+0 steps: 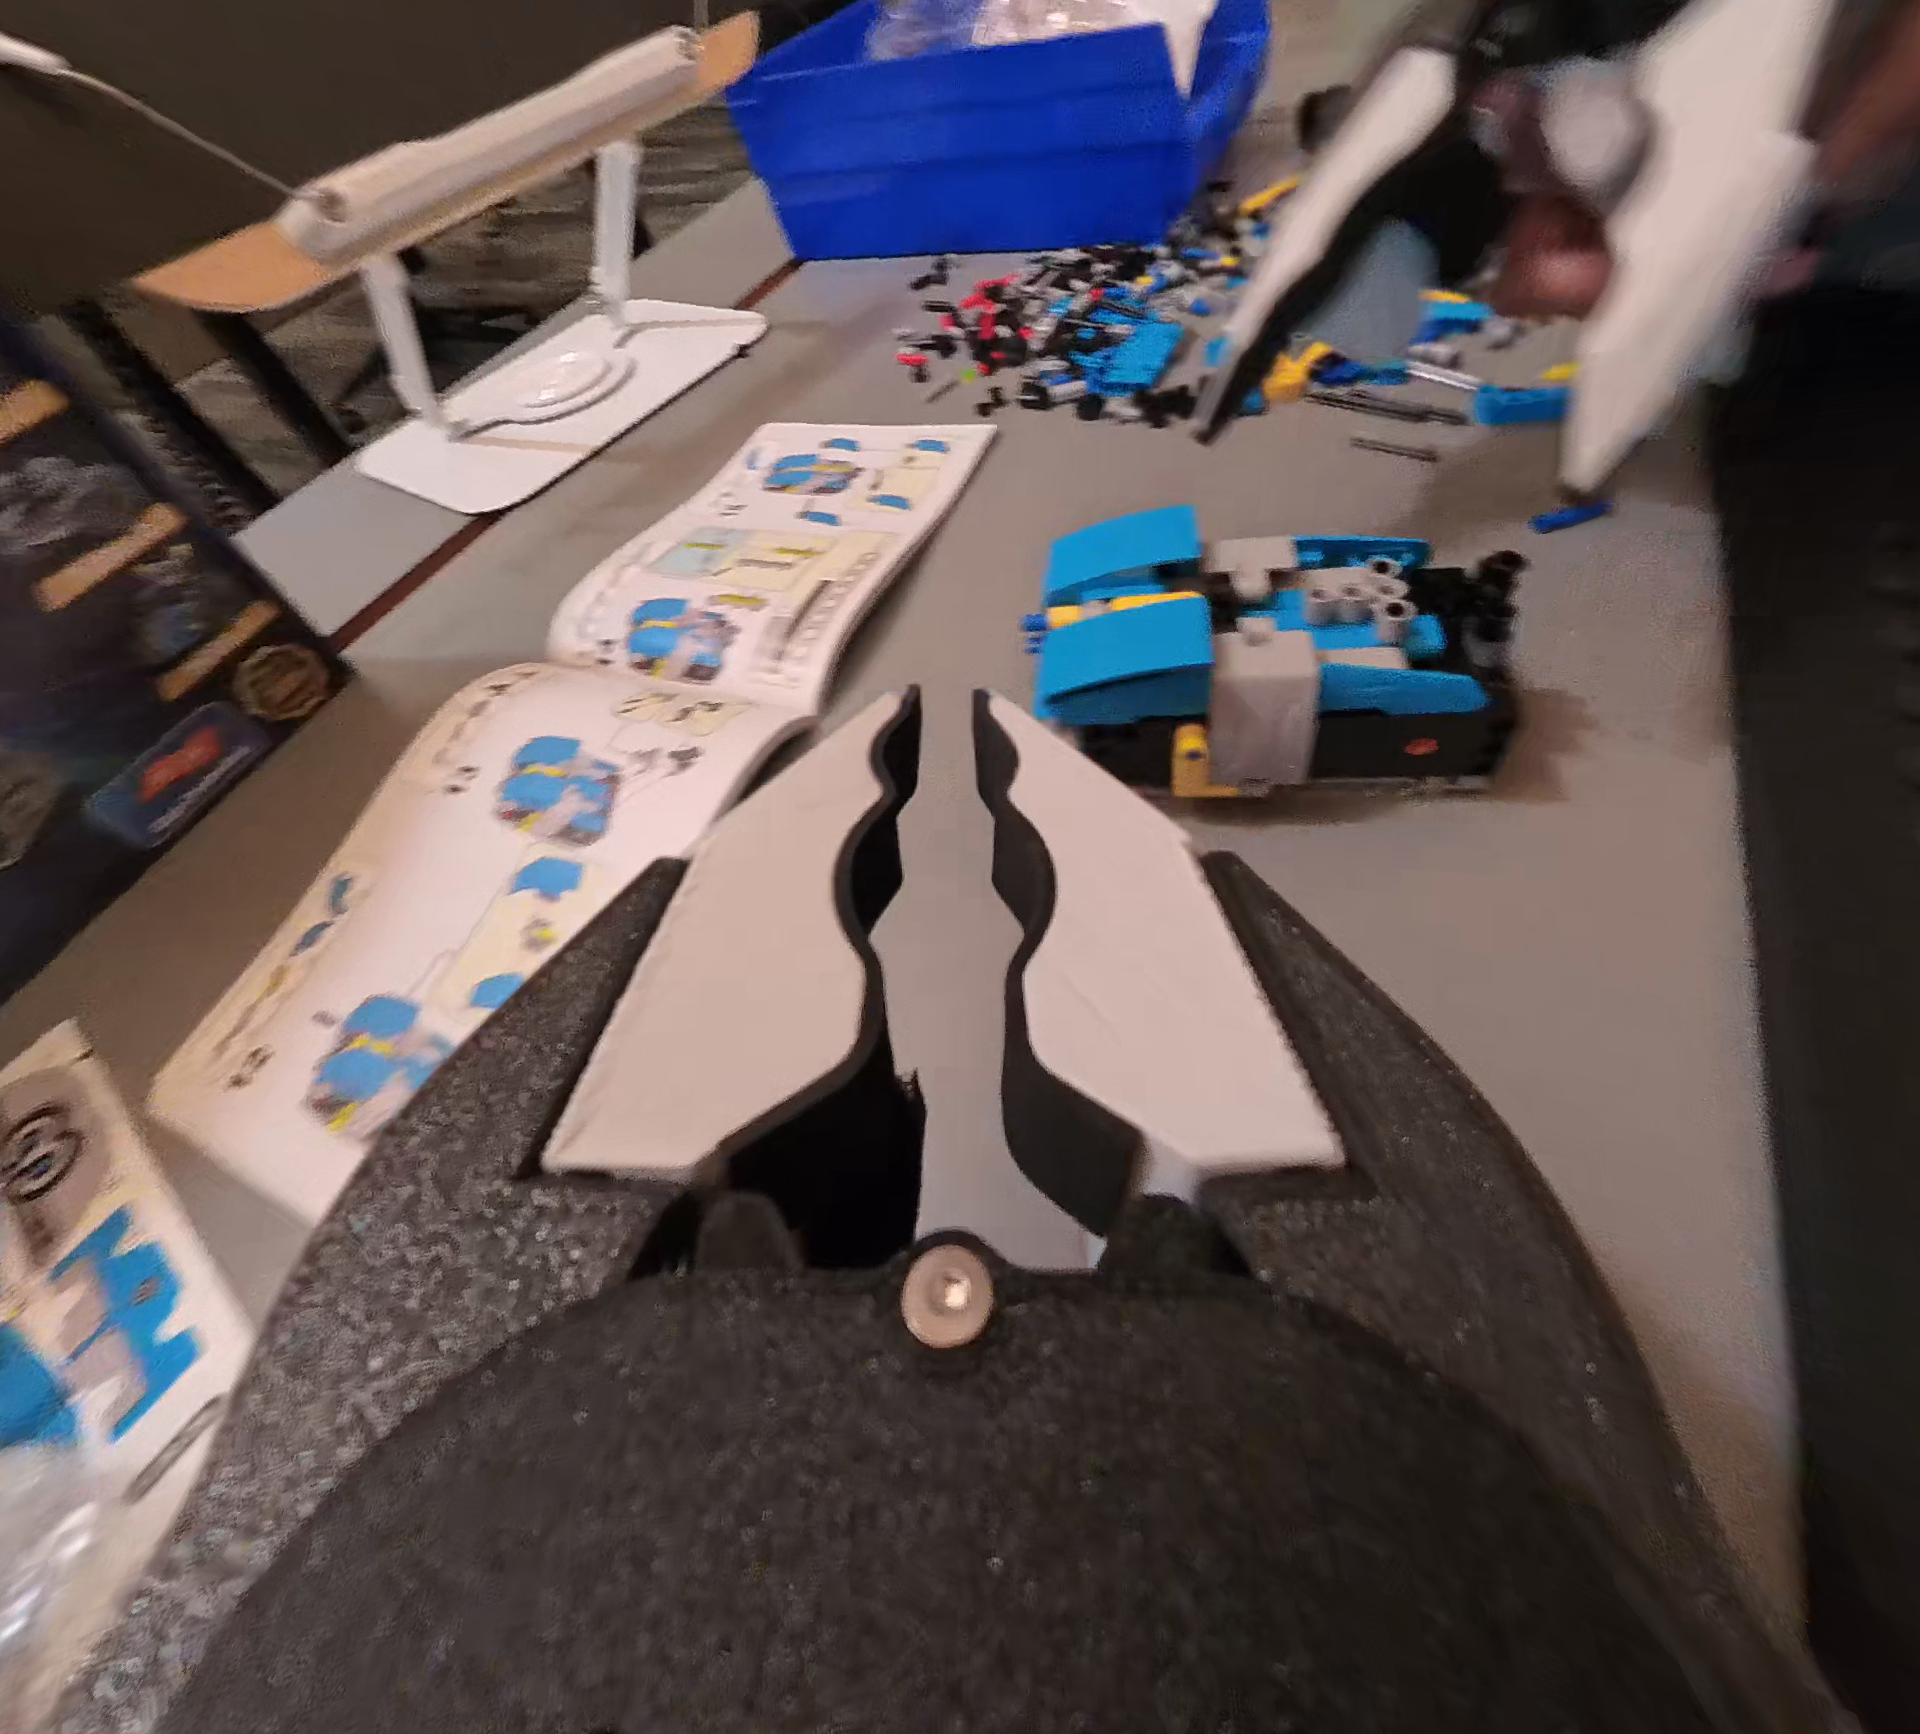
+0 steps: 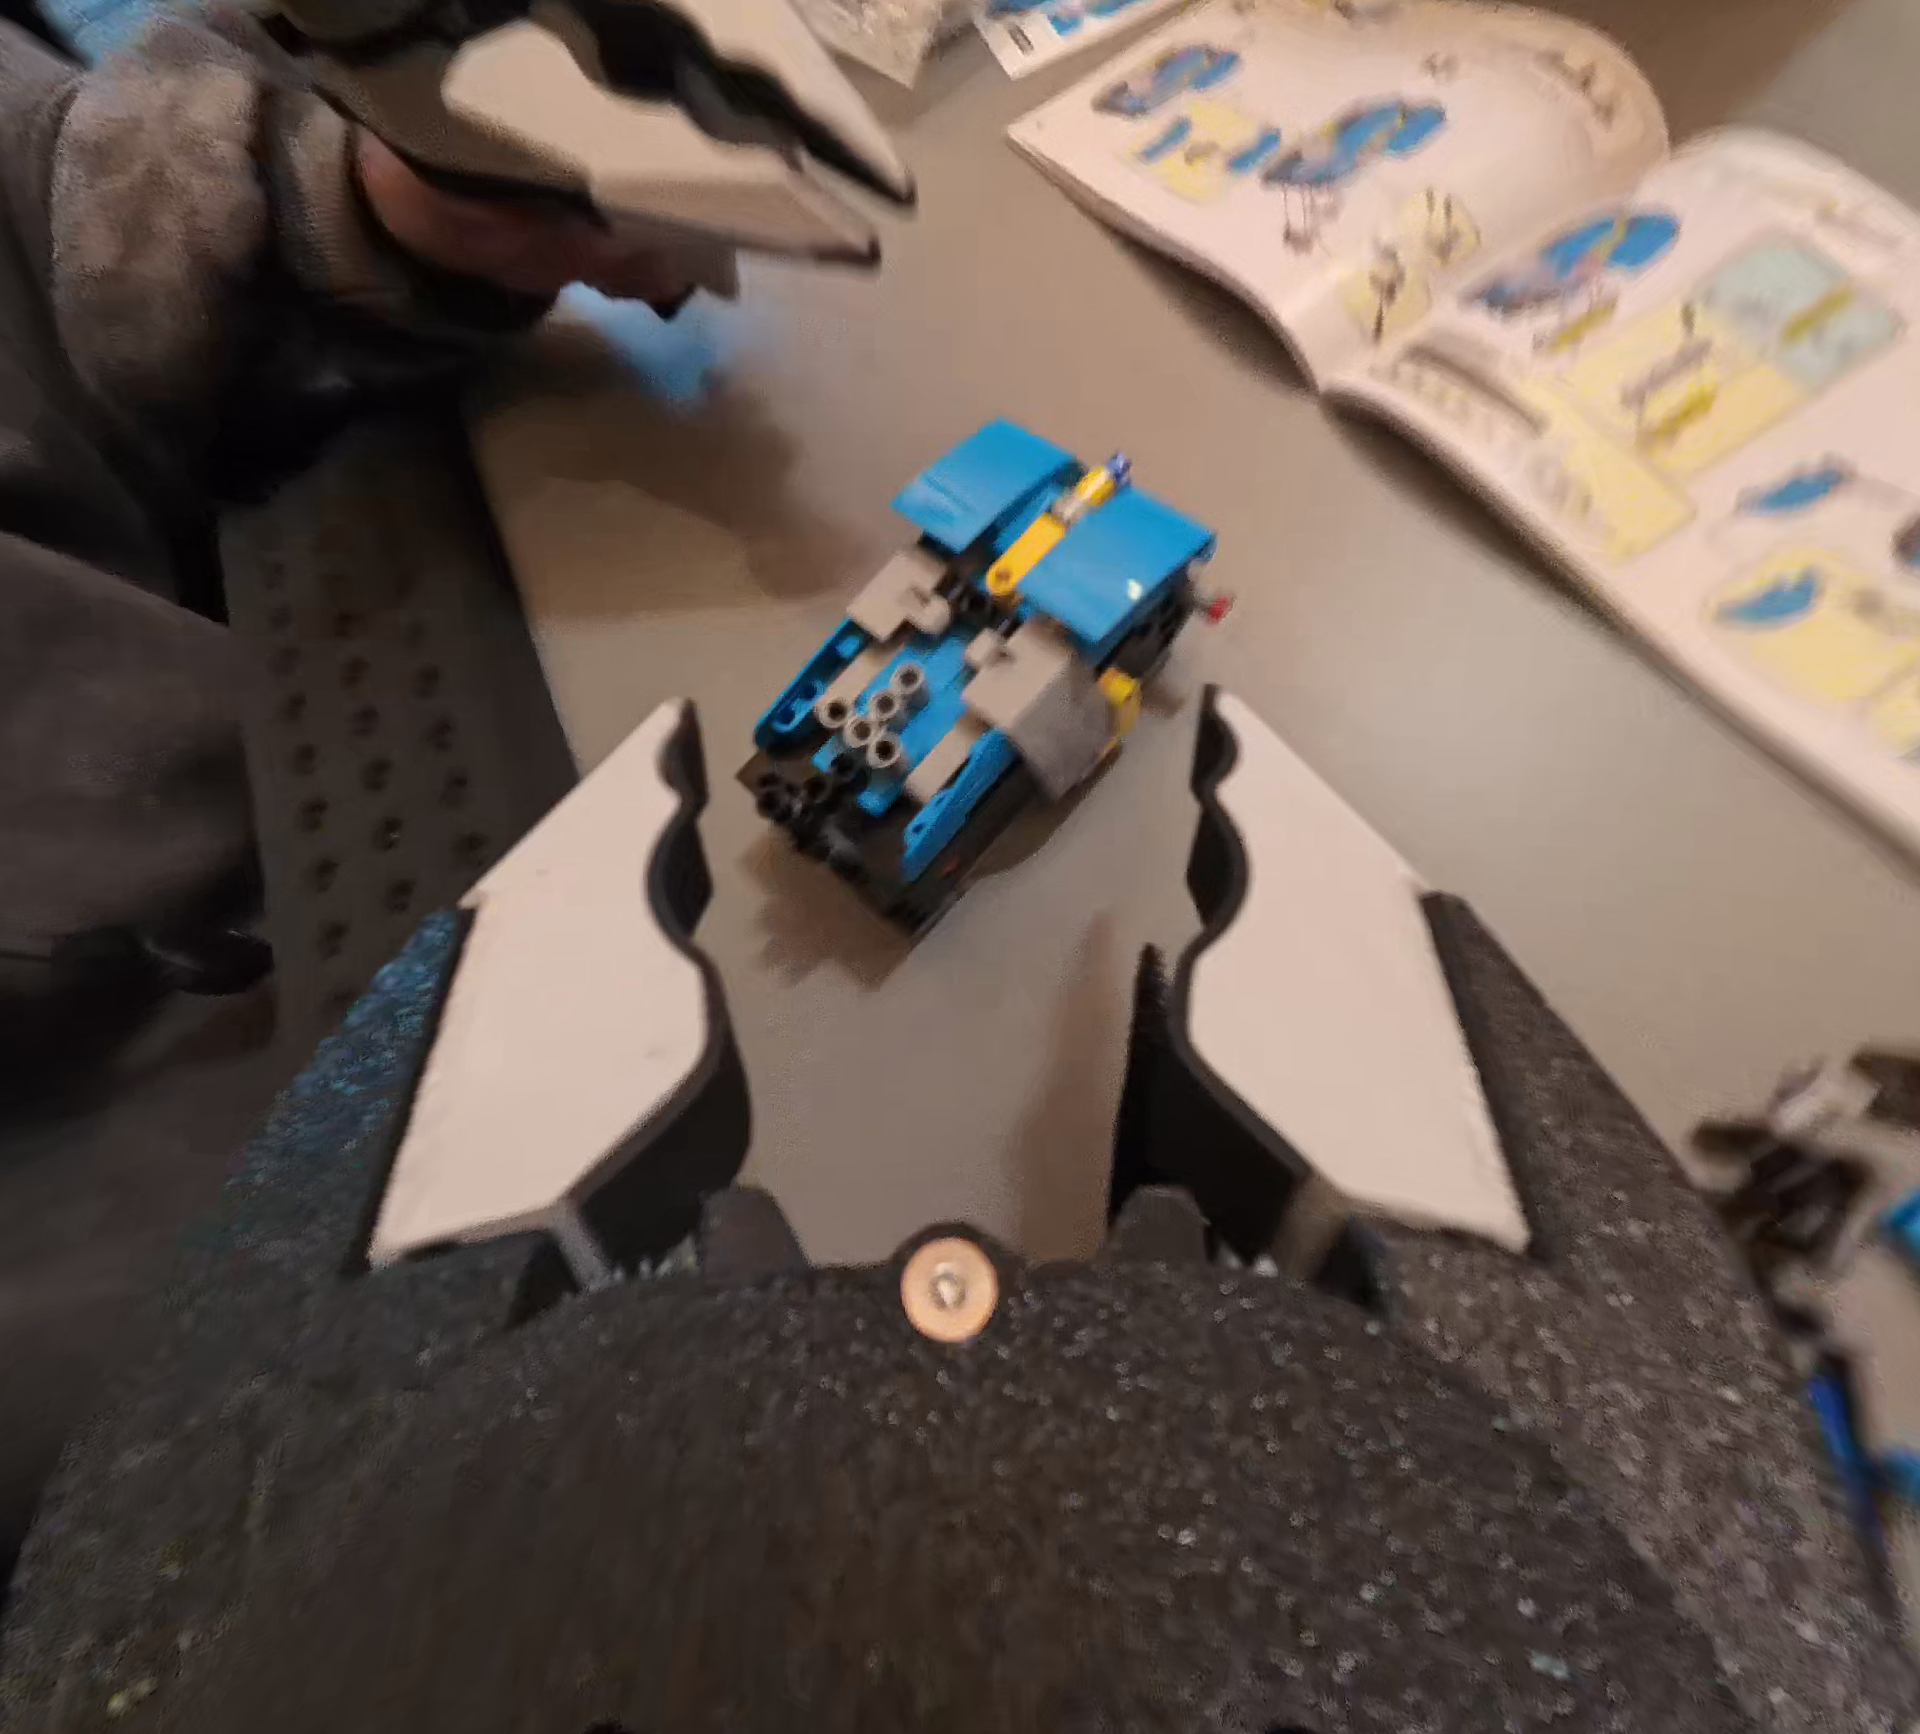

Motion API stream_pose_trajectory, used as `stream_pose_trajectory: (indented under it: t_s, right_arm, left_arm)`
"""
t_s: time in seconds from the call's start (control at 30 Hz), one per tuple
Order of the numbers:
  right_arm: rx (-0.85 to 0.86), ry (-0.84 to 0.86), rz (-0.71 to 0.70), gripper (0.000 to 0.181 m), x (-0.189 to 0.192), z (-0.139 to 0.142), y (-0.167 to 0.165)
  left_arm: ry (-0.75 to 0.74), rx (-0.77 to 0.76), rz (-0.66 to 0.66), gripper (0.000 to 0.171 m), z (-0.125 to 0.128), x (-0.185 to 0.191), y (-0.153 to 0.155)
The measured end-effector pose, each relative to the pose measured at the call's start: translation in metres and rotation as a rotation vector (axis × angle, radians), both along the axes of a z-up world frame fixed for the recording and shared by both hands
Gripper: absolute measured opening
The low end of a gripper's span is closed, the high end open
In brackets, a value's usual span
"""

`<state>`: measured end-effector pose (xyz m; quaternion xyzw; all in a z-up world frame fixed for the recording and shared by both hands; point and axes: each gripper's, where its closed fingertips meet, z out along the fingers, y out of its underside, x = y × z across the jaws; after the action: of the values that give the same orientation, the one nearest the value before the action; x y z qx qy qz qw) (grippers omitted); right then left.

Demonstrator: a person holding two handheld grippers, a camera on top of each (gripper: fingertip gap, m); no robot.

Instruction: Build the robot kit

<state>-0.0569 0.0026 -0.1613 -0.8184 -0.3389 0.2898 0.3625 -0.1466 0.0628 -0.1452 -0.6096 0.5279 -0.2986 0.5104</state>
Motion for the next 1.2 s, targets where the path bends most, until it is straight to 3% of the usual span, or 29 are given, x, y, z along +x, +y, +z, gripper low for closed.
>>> stream_pose_trajectory:
  t_s: [0.07,0.2,0.37,0.5,0.6,0.77,0.87,1.03,1.2]
  right_arm:
    - [-0.068,-0.041,-0.160,0.107,-0.001,-0.019,-0.013]
    - [-0.104,-0.070,-0.305,0.105,-0.016,-0.036,-0.022]
    - [-0.085,-0.189,-0.300,0.072,-0.027,-0.053,-0.012]
    - [-0.088,-0.232,-0.212,0.071,-0.044,-0.054,0.003]
    - [-0.087,-0.238,-0.120,0.071,-0.065,-0.055,0.023]
    - [-0.101,-0.186,0.032,0.074,-0.098,-0.056,0.047]
    - [-0.138,-0.095,0.058,0.081,-0.100,-0.053,0.047]
    - [-0.047,0.063,-0.018,0.078,-0.048,-0.024,0.069]
    - [0.235,-0.146,-0.316,0.059,0.063,-0.021,0.131]
  left_arm:
    - [-0.017,0.019,0.043,0.009,0.006,-0.008,0.014]
    - [-0.016,0.044,0.092,0.010,0.000,-0.016,0.031]
    - [0.056,0.081,0.147,0.011,-0.011,-0.029,0.045]
    - [0.082,0.125,0.255,0.011,-0.008,-0.055,0.069]
    - [0.057,0.046,0.313,0.011,-0.010,-0.066,0.085]
    - [0.056,-0.038,0.369,0.011,-0.020,-0.078,0.101]
    - [0.065,-0.038,0.380,0.012,-0.023,-0.083,0.106]
    - [0.069,-0.095,0.327,0.010,-0.029,-0.081,0.100]
    - [0.015,-0.144,0.302,0.011,-0.025,-0.081,0.098]
